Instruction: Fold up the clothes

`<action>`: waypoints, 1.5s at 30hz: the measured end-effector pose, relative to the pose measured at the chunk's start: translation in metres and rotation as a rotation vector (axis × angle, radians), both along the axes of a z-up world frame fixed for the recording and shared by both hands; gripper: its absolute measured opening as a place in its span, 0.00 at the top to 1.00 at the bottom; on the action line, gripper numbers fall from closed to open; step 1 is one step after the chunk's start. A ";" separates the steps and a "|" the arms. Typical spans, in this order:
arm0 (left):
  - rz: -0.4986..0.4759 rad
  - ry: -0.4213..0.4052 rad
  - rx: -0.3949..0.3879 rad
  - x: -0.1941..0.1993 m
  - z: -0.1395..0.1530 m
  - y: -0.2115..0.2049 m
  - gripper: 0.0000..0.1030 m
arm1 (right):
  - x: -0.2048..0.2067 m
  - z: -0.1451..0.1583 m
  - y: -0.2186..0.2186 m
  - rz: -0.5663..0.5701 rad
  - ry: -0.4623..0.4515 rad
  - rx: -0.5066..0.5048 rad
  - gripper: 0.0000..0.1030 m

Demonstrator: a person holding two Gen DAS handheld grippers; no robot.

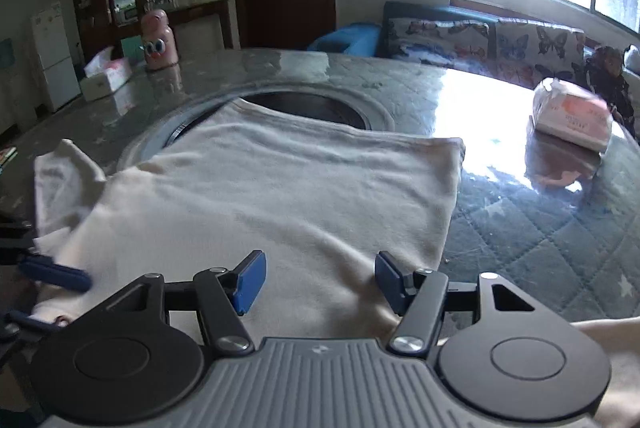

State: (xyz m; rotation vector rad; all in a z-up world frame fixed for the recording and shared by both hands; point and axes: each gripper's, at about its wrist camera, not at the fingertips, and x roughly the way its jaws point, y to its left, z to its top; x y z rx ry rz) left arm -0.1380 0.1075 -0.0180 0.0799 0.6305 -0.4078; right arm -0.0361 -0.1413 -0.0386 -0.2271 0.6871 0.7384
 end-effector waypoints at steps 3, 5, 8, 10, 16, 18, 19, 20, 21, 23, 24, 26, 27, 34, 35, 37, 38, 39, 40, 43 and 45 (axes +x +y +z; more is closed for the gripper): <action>-0.003 0.000 -0.001 0.000 0.000 0.000 0.57 | 0.012 -0.002 0.003 -0.018 -0.002 -0.011 0.38; -0.005 0.001 -0.002 0.001 0.000 0.001 0.56 | 0.020 -0.004 0.005 -0.030 -0.004 -0.018 0.36; -0.008 0.000 -0.001 0.001 0.000 0.001 0.56 | 0.032 -0.006 0.008 -0.049 -0.006 -0.029 0.35; -0.005 0.000 -0.004 0.001 0.000 0.002 0.55 | 0.038 -0.006 0.011 -0.043 -0.006 -0.036 0.32; -0.003 0.001 -0.012 -0.001 -0.001 0.001 0.53 | 0.057 -0.004 0.019 -0.060 0.002 -0.032 0.29; -0.004 0.002 -0.015 -0.001 0.000 0.001 0.53 | 0.065 -0.004 0.022 -0.070 0.007 -0.031 0.29; -0.004 0.003 -0.017 -0.001 0.000 0.001 0.53 | 0.069 -0.005 0.023 -0.073 0.005 -0.038 0.29; -0.005 0.003 -0.016 0.000 0.000 0.001 0.53 | 0.075 -0.007 0.025 -0.081 0.007 -0.042 0.29; -0.005 0.004 -0.015 0.001 0.000 0.001 0.53 | 0.079 -0.008 0.027 -0.086 0.004 -0.045 0.29; -0.004 0.004 -0.018 0.001 0.000 0.002 0.53 | 0.087 -0.008 0.031 -0.093 0.001 -0.053 0.28; -0.004 0.005 -0.018 0.001 0.000 0.002 0.52 | 0.092 -0.008 0.032 -0.096 0.001 -0.058 0.28; -0.004 0.006 -0.017 0.001 0.000 0.002 0.52 | 0.100 -0.008 0.036 -0.101 0.003 -0.067 0.28; -0.004 0.006 -0.017 0.001 0.000 0.002 0.52 | 0.105 -0.008 0.038 -0.103 0.004 -0.072 0.27; 0.005 0.012 -0.024 0.001 0.001 0.003 0.47 | 0.086 0.006 0.031 -0.059 -0.030 -0.083 0.27; 0.006 0.015 -0.027 0.002 0.002 0.003 0.47 | 0.079 0.009 0.028 -0.046 -0.036 -0.081 0.27; 0.005 0.016 -0.026 0.001 0.005 0.003 0.43 | 0.053 0.012 0.022 0.004 -0.073 -0.098 0.27; 0.002 0.011 -0.021 0.000 0.006 0.003 0.43 | 0.039 0.014 0.018 0.029 -0.091 -0.106 0.27; -0.001 0.002 -0.018 -0.001 0.009 0.002 0.42 | 0.026 0.014 0.015 0.057 -0.097 -0.112 0.27; -0.005 -0.006 -0.016 -0.002 0.011 0.002 0.40 | 0.013 0.014 0.011 0.084 -0.102 -0.118 0.27; -0.012 -0.040 -0.017 -0.004 0.022 0.001 0.36 | -0.019 0.013 -0.002 0.112 -0.103 -0.118 0.27; -0.008 -0.063 -0.021 -0.003 0.030 0.000 0.35 | -0.040 0.012 -0.010 0.131 -0.104 -0.117 0.27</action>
